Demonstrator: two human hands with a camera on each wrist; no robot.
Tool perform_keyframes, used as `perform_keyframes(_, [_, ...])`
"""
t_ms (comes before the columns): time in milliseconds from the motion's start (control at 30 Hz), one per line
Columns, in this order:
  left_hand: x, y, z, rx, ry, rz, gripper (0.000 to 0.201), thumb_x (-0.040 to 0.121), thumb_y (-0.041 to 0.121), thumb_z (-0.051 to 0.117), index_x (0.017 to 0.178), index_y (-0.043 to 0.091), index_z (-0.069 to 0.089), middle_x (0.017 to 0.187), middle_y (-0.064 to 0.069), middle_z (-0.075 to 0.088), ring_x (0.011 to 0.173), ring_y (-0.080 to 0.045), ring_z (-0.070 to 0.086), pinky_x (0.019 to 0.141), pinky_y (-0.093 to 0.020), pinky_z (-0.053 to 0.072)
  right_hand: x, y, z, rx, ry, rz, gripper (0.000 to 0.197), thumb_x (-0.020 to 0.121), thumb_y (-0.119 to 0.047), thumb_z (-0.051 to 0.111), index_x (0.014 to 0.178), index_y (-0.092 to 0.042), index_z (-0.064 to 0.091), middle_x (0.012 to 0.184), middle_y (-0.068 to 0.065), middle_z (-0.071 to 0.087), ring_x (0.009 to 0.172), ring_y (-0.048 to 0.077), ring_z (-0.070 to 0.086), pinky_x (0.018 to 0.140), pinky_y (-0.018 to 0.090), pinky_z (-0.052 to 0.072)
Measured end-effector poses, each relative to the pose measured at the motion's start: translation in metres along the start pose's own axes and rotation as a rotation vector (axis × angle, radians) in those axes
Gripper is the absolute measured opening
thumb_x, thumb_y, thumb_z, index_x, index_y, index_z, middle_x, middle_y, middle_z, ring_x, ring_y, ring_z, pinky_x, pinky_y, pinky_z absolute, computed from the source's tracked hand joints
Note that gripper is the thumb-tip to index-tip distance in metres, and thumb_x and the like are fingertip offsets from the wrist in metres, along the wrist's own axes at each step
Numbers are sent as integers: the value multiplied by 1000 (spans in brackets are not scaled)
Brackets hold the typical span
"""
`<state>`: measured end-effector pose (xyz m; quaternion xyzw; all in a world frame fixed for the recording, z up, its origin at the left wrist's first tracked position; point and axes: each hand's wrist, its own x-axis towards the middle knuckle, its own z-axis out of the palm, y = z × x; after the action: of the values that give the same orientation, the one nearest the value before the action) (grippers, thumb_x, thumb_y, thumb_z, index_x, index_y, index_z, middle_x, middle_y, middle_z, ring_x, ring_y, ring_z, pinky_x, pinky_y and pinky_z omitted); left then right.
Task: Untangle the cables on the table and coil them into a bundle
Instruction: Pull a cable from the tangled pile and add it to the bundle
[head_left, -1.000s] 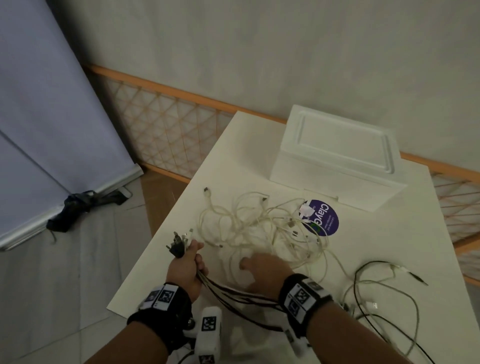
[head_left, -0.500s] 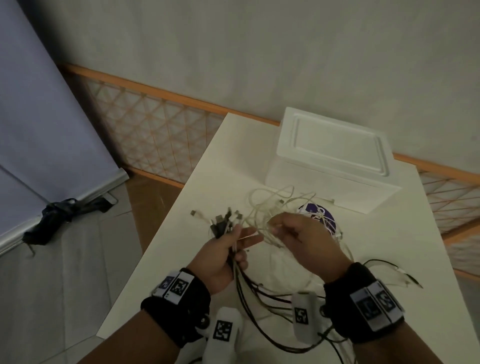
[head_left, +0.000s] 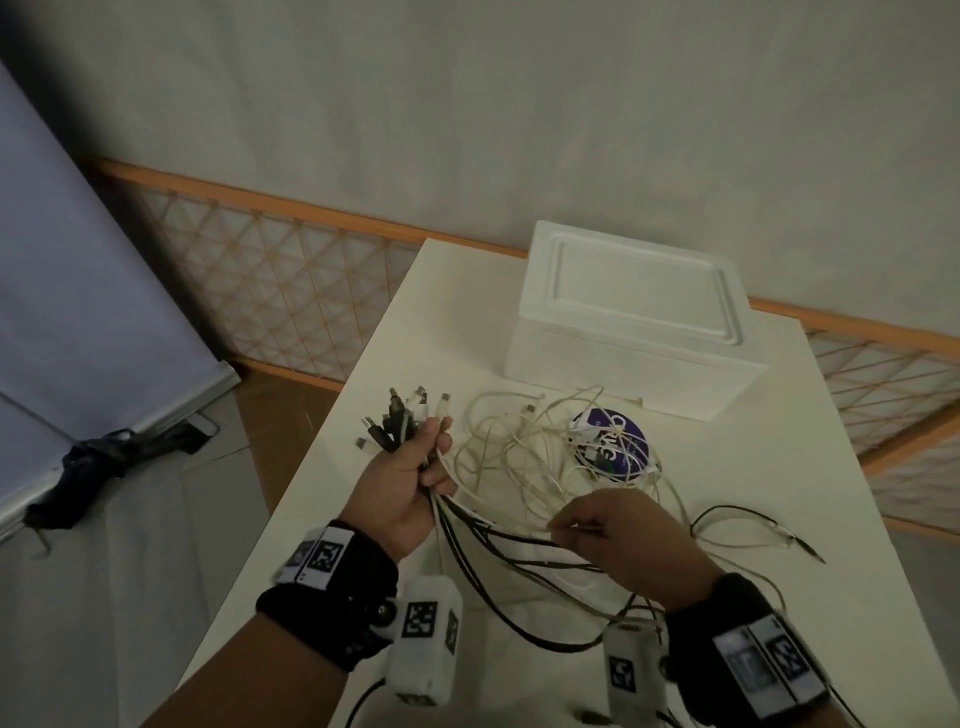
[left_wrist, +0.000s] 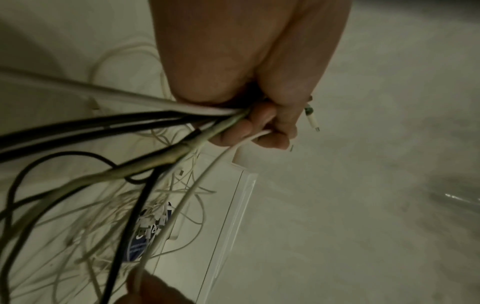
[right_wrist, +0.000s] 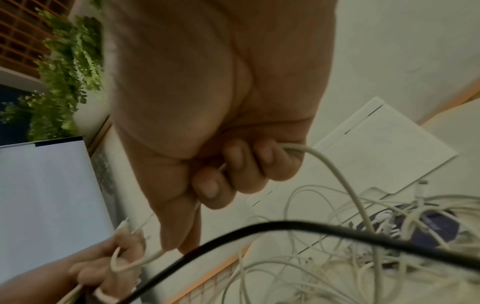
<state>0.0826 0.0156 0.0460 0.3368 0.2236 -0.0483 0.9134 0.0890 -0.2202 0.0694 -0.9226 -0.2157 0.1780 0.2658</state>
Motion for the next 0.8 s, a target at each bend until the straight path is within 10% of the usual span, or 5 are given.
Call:
perform_keyframes(233, [-2,1,-6,74,-48,85,44,57,42,87,66,18,51,60,5,45,42,-4,35,43,-19,37,0,-16,6,-12,30,-16,16,88,-36,62,99,-31,73,88,-21,67,87,-4,60,80,17,48])
perform_keyframes(433, [1,6,-10,-6,131,65,18,88,28,61,78,13,58,62,0,61,65,-14,63,62,-27,55,-5,-20,-2,51,104,-110,12,87,-35,66,93,-29,73,79,-30,61,86,-6,61,76,9,45])
perform_keyframes(633, [-15,34,-22,-7,2,43,36,91,31,52,57,22,43,41,9,29,31,-2,24,33,-17,18,-2,20,-19,-233,286,27,6,86,-19,66,83,-14,69,108,0,64,99,20,61,86,30,47])
perform_keyframes(800, [-22,18,-6,383,-103,43,24,74,22,75,74,12,53,63,-3,50,36,-5,25,35,-17,19,-1,-15,-32,-1,353,-27,10,91,-19,61,90,-16,70,82,-14,65,79,4,60,70,7,38])
